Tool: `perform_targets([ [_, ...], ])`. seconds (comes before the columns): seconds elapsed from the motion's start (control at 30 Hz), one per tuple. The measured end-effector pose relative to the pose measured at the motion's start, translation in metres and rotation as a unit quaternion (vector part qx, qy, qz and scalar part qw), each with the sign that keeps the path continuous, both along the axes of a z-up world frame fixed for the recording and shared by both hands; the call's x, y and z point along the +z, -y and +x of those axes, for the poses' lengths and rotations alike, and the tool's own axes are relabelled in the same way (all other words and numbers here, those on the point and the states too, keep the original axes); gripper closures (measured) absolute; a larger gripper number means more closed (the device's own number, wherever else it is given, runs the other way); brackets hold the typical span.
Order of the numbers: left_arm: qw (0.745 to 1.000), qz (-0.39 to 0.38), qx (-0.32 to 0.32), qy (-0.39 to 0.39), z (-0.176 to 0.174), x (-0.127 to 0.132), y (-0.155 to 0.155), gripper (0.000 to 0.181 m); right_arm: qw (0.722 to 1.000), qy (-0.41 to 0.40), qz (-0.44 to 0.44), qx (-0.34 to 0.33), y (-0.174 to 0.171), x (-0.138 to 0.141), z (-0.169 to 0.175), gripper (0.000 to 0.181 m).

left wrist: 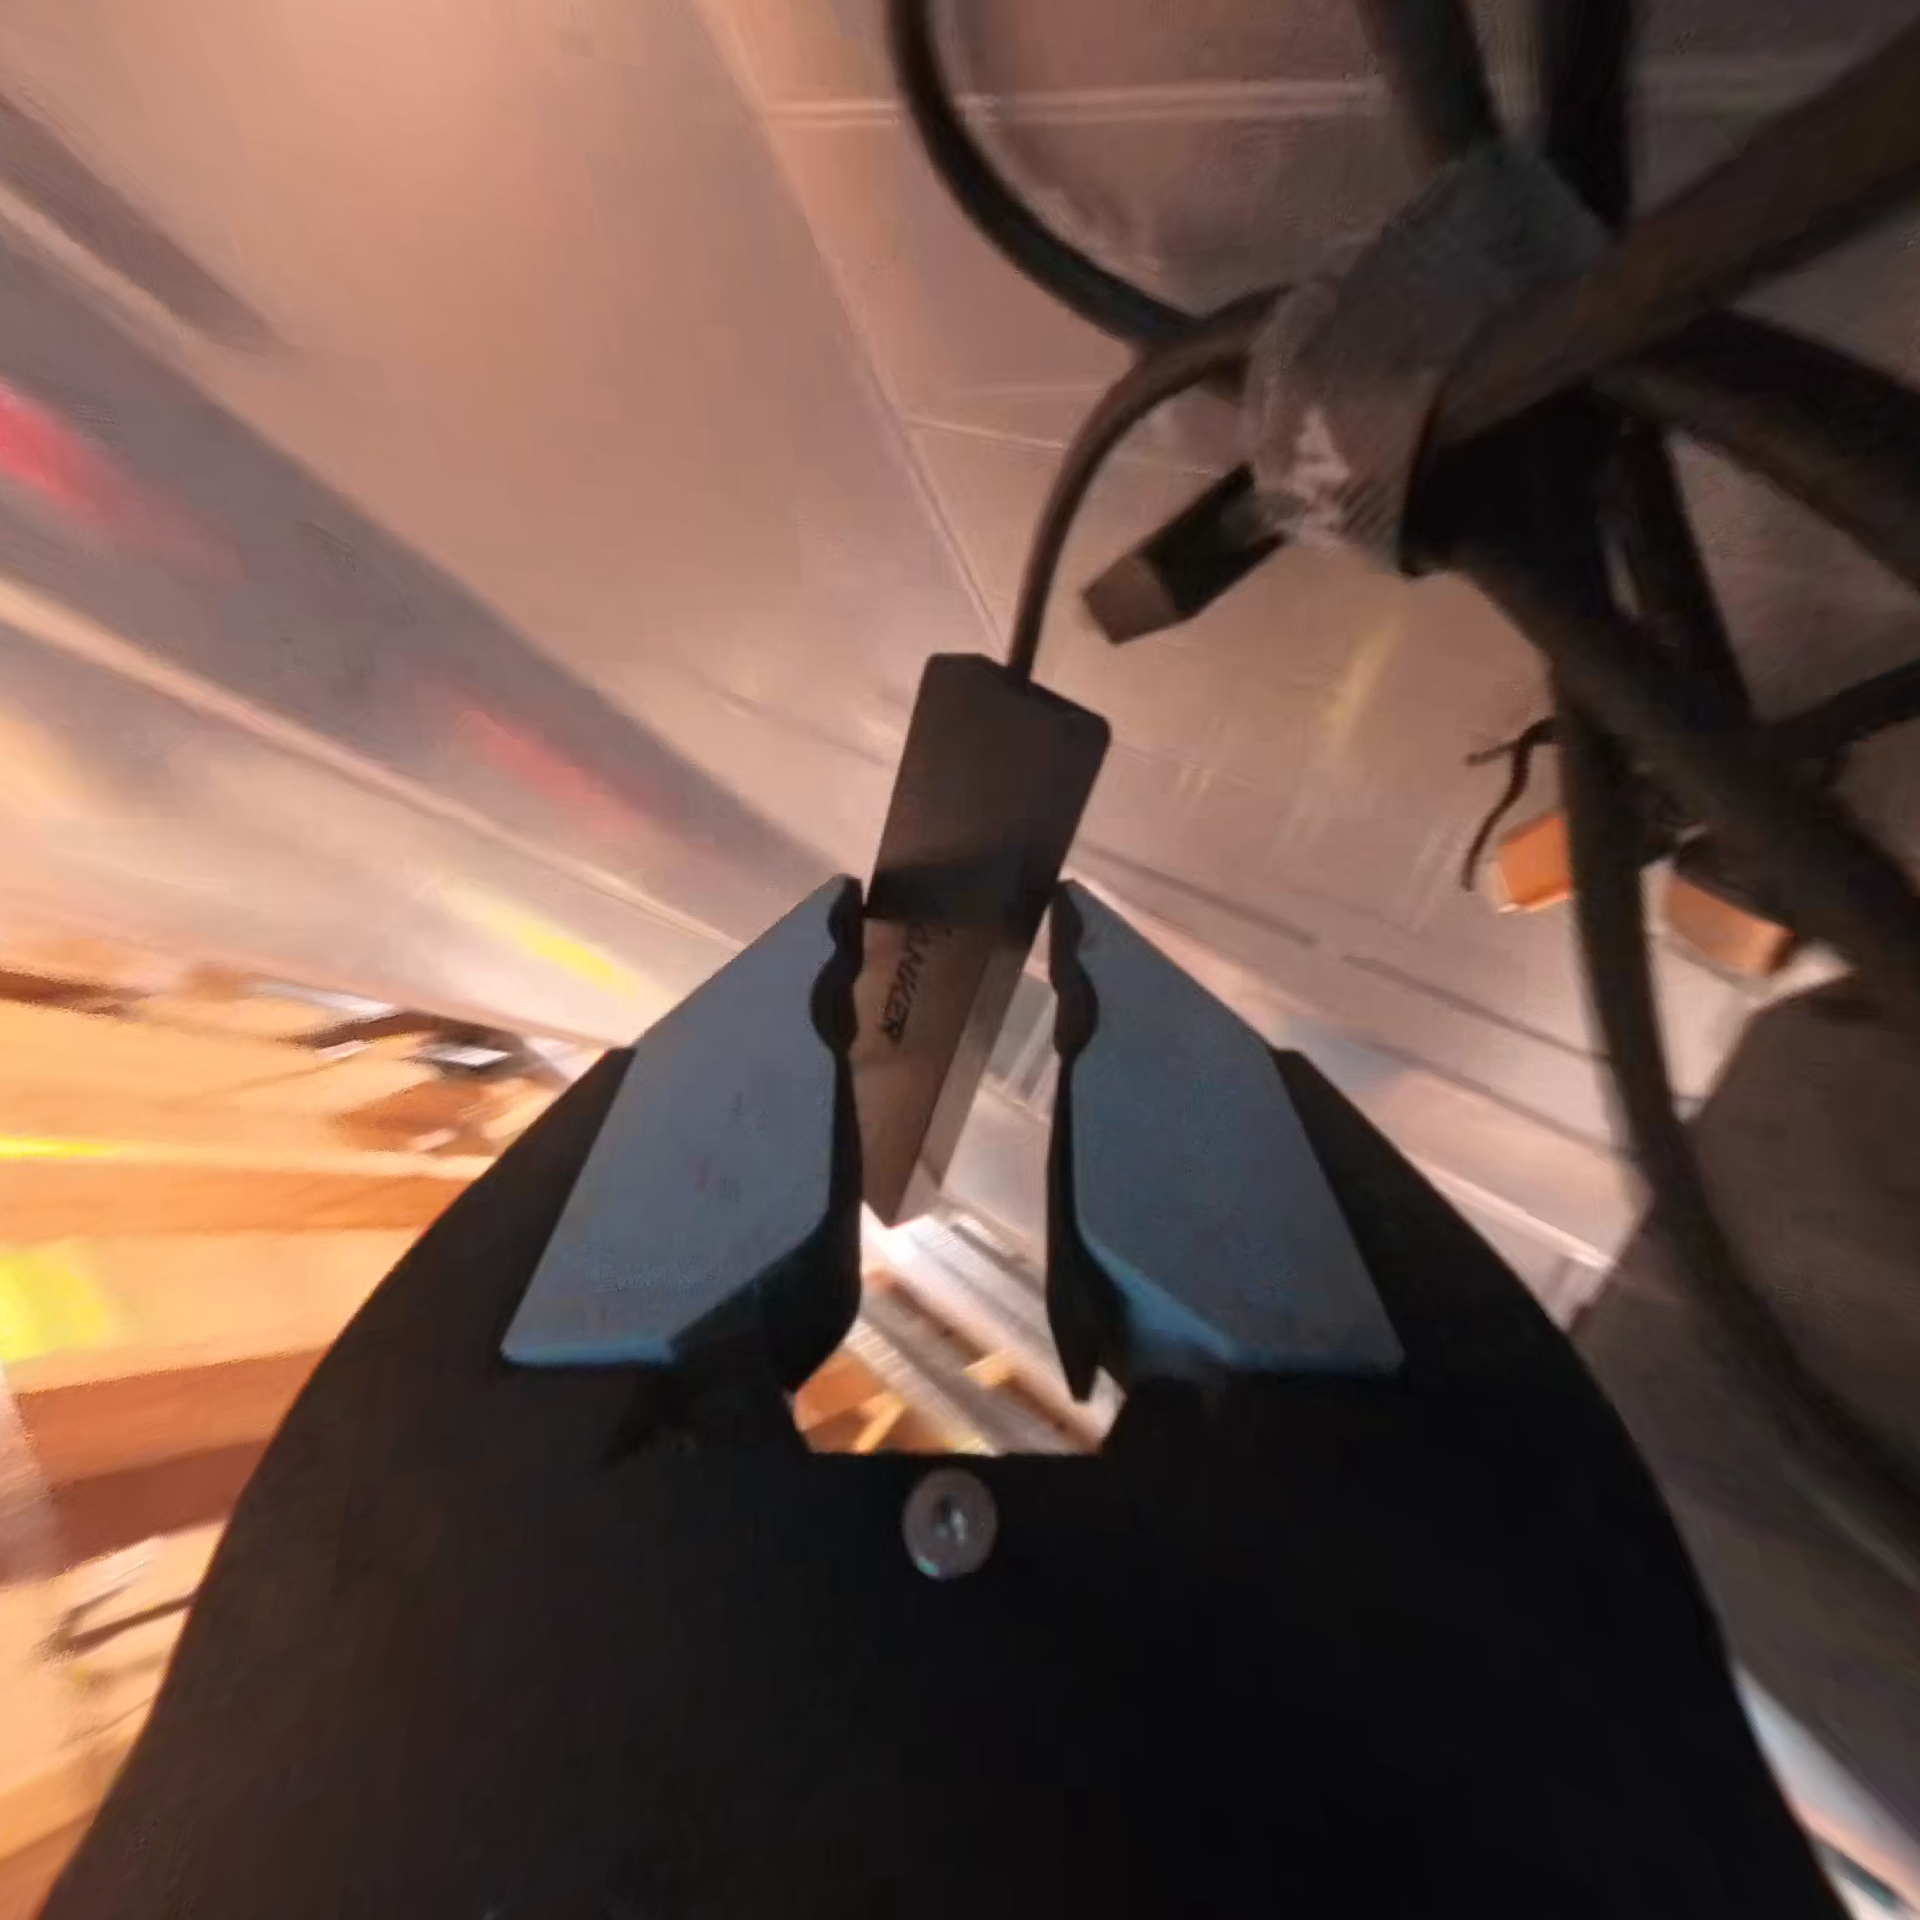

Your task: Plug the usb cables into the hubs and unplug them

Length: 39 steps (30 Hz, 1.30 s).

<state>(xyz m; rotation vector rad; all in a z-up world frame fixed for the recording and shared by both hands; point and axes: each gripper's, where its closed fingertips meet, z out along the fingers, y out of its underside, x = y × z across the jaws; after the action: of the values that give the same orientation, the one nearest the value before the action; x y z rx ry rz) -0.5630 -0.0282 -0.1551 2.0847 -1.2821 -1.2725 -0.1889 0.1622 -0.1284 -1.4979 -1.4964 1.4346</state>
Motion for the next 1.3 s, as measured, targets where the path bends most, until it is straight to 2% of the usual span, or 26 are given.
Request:
perform_targets([
  [0.03,0.999,-0.008,-0.017,-0.035,-0.004,0.001,0.000,0.150,1.000,-0.001,-0.004,0.004,0.002,0.000,0.000,0.123],
  [0.13,0.997,0.042,-0.009,-0.065,-0.004,0.009,-0.005,0.152,1.000,-0.001,-0.009,0.016,0.008,0.001,0.000,0.124],
  [0.23,0.992,0.105,-0.008,-0.076,0.003,0.034,-0.004,0.154,1.000,-0.004,-0.002,0.020,0.011,0.001,0.001,0.126],
  [0.33,0.983,0.166,0.002,-0.073,0.013,0.076,0.004,0.157,1.000,-0.006,0.007,0.023,0.014,0.001,0.001,0.130],
  [0.37,0.979,0.189,0.003,-0.075,0.018,0.096,0.005,0.168,1.000,-0.005,0.008,0.025,0.014,0.001,0.001,0.130],
  [0.4,0.973,0.216,0.002,-0.079,0.023,0.117,0.005,0.169,1.000,-0.005,0.009,0.025,0.015,0.001,0.001,0.131],
  [0.57,0.931,0.361,-0.003,-0.057,0.073,0.214,-0.009,0.172,1.000,-0.013,0.017,0.019,0.012,0.003,0.001,0.135],
  [0.63,0.917,0.399,-0.009,-0.021,0.102,0.232,-0.020,0.173,1.000,-0.015,0.019,0.012,0.009,0.004,0.001,0.136],
  [0.7,0.909,0.416,-0.026,0.024,0.137,0.234,-0.033,0.173,1.000,-0.020,0.021,0.002,0.003,0.005,0.001,0.138],
  [0.8,0.898,0.424,-0.030,0.110,0.196,0.210,-0.051,0.172,0.999,-0.033,0.029,-0.025,-0.011,0.012,0.004,0.138],
  [0.9,0.889,0.418,-0.056,0.180,0.265,0.165,-0.071,0.172,0.995,-0.056,0.045,-0.069,-0.034,0.025,0.010,0.137],
  [1.03,0.872,0.372,0.010,0.319,0.346,0.054,-0.089,0.172,0.987,-0.073,0.065,-0.127,-0.067,0.035,0.019,0.137],
  [1.1,0.867,0.354,0.072,0.344,0.363,0.004,-0.092,0.171,0.986,-0.075,0.055,-0.135,-0.075,0.035,0.021,0.137],
  [1.17,0.853,0.333,0.116,0.384,0.380,-0.031,-0.093,0.165,0.987,-0.072,0.038,-0.137,-0.080,0.032,0.022,0.137],
  [1.2,0.844,0.333,0.130,0.401,0.386,-0.039,-0.094,0.160,0.988,-0.070,0.030,-0.135,-0.080,0.031,0.022,0.137],
  [1.23,0.834,0.345,0.130,0.410,0.390,-0.039,-0.096,0.162,0.988,-0.070,0.024,-0.133,-0.080,0.030,0.021,0.137],
  [1.3,0.821,0.343,0.137,0.436,0.398,-0.032,-0.092,0.150,0.988,-0.070,0.026,-0.133,-0.080,0.030,0.021,0.137],
])
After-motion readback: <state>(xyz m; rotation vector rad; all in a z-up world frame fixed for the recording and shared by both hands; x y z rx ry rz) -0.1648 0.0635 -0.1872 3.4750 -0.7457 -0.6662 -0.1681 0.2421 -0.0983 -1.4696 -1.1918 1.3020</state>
